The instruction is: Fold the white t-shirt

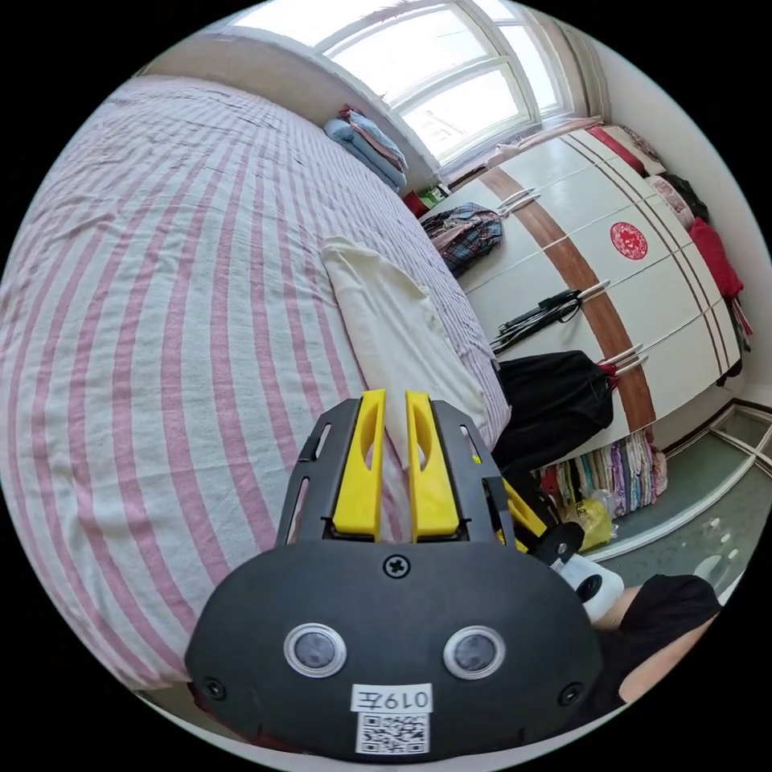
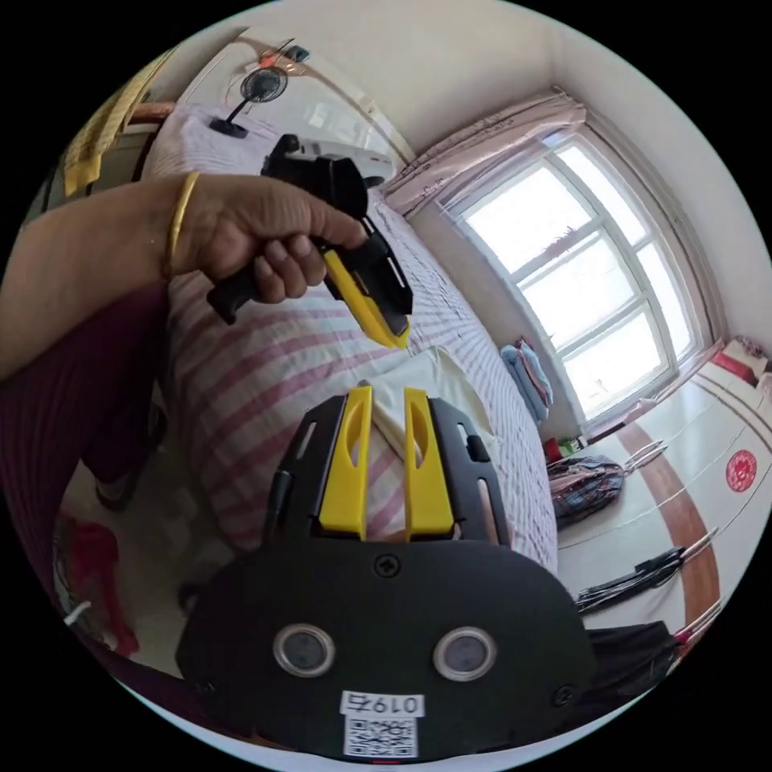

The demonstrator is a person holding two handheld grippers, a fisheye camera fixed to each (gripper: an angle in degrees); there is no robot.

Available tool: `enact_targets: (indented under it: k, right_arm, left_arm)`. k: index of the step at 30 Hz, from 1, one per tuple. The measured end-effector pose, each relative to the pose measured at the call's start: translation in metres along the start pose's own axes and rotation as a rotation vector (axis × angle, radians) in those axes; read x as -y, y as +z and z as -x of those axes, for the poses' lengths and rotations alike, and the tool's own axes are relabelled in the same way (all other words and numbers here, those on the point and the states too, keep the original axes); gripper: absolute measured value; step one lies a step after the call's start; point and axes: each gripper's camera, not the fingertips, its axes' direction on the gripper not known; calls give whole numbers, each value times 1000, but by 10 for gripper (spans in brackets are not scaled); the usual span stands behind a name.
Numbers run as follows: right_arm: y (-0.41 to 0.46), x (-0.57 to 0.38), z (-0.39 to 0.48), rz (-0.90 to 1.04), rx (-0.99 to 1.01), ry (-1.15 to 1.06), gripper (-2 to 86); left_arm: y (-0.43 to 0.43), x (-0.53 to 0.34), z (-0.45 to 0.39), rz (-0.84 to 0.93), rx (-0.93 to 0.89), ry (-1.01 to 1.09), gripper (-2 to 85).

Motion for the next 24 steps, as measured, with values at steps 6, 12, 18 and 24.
enact_targets:
  k: [6, 12, 18, 24]
  right_arm:
    - [-12, 7, 76, 61, -46, -122, 69]
    - [-23, 16, 138, 85, -95, -210, 65]
    - [-34, 16, 192, 97, -140, -300, 64]
    - [-45, 9, 239, 38, -194, -335, 53]
  left_arm:
    - [16, 4, -64, 4, 288, 196, 57]
    - [30, 14, -100, -43, 436, 268, 65]
    - [62, 34, -109, 7, 370, 275, 58]
    - [85, 48, -106, 59, 348, 221, 37]
